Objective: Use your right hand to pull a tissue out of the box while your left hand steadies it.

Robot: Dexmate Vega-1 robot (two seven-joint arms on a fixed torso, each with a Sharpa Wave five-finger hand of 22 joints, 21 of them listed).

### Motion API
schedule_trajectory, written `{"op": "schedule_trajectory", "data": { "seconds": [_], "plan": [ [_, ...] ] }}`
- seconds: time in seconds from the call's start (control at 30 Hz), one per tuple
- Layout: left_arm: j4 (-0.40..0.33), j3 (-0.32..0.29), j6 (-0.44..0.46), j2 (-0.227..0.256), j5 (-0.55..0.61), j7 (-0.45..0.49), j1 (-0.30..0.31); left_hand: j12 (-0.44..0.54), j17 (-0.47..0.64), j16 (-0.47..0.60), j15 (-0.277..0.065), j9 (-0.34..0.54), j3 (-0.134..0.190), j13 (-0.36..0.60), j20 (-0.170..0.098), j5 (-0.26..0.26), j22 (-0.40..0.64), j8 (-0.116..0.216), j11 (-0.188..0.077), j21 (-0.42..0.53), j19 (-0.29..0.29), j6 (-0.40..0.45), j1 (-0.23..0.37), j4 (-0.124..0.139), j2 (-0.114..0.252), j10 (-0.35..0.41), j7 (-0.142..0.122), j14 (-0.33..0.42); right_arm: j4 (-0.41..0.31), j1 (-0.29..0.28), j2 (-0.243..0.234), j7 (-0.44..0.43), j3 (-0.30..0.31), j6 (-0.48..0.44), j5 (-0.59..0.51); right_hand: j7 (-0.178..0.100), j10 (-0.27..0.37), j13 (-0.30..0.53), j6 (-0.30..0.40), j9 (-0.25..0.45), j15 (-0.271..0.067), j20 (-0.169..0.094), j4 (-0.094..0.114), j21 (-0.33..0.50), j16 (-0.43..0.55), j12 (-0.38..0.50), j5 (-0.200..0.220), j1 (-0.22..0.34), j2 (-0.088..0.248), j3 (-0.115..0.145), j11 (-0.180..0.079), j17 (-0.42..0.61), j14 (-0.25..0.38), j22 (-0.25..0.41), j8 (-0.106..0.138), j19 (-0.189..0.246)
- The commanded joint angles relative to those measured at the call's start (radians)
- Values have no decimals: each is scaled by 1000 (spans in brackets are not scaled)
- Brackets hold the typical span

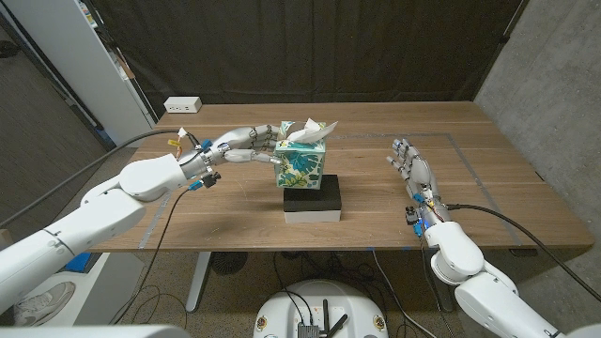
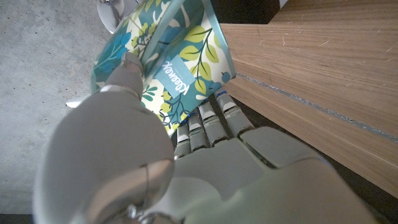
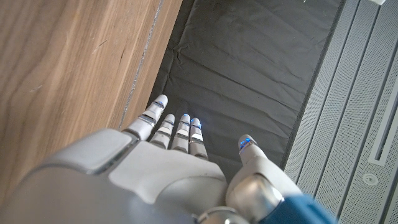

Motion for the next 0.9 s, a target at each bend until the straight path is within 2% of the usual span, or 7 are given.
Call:
{"op": "schedule_trajectory", "data": {
  "seconds": [0.03, 0.23, 0.5, 0.9],
  "plan": [
    [4, 13, 4, -6, -1, -7, -15, -1, 2, -5, -100, 4, -5, 4, -77, 6, 4, 0, -4, -3, 63, 0, -1, -1, 7, 2, -3, -2, -32, -55, 18, -29, 19, 14, -43, 8, 3, 2, 3, 3, -3, -2, -6, -4, 6, 2, 1, 0, 20, 4, 5, 4, -1, 4, 6, 7],
    [10, 23, 3, -11, 0, -14, -25, -2, 2, -5, -101, 4, -5, 5, -76, 6, 4, -1, -3, -5, 63, 0, -1, -1, 7, 2, -4, -2, -61, -76, 24, -57, 27, -22, -67, 7, 5, 2, 4, 3, -4, -3, -6, -6, 6, 2, 1, 0, 22, 4, 5, 4, -2, 4, 7, 7],
    [22, 34, -3, -20, -3, -22, -37, -3, 2, -6, -101, 4, -7, 5, -77, 6, 4, 0, -5, -6, 63, 3, -3, -1, 7, 4, -5, -1, -91, -83, 33, -53, 31, -57, -34, 9, 2, 2, 2, 3, -2, -3, -2, -7, 6, 1, 1, -4, 25, 5, 8, 5, -3, 4, 6, 9],
    [36, 48, -2, -30, -3, -29, -53, -3, 2, -8, -100, 5, -6, 7, -77, 6, 5, -1, -6, -9, 64, 4, -5, 0, 9, 5, -4, -2, -171, -76, 10, -54, 38, -154, -10, 18, 6, 2, 5, 3, 16, 8, 2, -8, 8, 3, 1, -8, 26, 6, 21, 6, 2, 5, 7, 18]
  ]
}}
